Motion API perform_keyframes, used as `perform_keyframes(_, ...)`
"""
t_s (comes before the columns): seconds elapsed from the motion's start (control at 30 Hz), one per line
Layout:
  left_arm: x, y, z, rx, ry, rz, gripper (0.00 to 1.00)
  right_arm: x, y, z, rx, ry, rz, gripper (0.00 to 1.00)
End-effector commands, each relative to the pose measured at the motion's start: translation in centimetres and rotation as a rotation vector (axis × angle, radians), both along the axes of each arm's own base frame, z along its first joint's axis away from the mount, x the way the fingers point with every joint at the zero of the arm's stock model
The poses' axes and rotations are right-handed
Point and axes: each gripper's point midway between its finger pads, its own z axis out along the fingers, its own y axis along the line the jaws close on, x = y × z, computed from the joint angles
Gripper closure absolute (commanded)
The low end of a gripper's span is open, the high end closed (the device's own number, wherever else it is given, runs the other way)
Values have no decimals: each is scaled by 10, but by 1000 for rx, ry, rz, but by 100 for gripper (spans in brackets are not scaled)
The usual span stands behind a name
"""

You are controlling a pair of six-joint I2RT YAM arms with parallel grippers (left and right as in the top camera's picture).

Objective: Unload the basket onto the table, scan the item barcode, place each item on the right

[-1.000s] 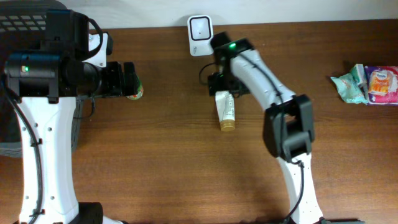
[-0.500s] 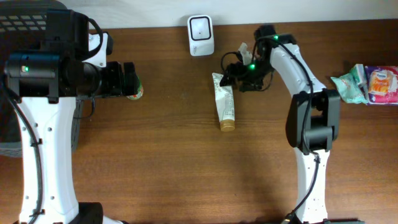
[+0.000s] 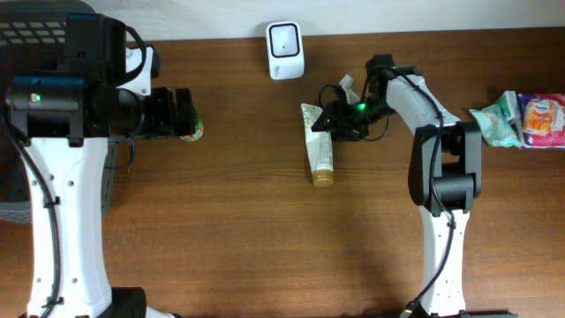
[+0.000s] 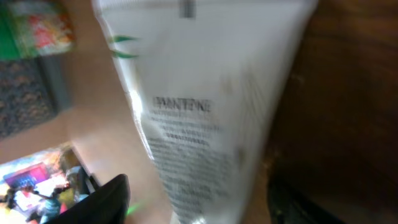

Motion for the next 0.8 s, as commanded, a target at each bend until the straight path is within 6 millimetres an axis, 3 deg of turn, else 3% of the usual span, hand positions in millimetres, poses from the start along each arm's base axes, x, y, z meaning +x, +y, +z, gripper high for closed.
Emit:
perform_keyframes(0.0, -4, 0, 5, -14, -13, 7, 1, 18, -33, 53, -232, -145, -33, 12)
perform_keyframes(0.03, -4, 0, 5, -14, -13, 7, 1, 20, -43, 69, -296, -166, -62, 2)
perform_keyframes(0.13, -4, 0, 5, -14, -13, 7, 1, 25, -93, 108, -526, -203, -217, 1)
perform_keyframes(0.23, -4, 0, 5, -14, -13, 7, 1, 28, -128, 127, -638, -247, -294, 1)
perform_keyframes(0.37, -4, 0, 5, -14, -13, 7, 1, 28, -171, 127, -720, -233, -366, 1)
perform_keyframes(0.57, -15, 0, 0, -10, 39, 7, 1, 22, -193, 126, -736, -199, -403, 1)
perform_keyframes(0.73, -14, 1, 0, -7, 35, 8, 1, 22, -195, 126, -736, -198, -405, 1)
perform_keyframes(0.77, -7, 5, 3, 10, 1, 18, 1, 22, -195, 126, -736, -198, -405, 1)
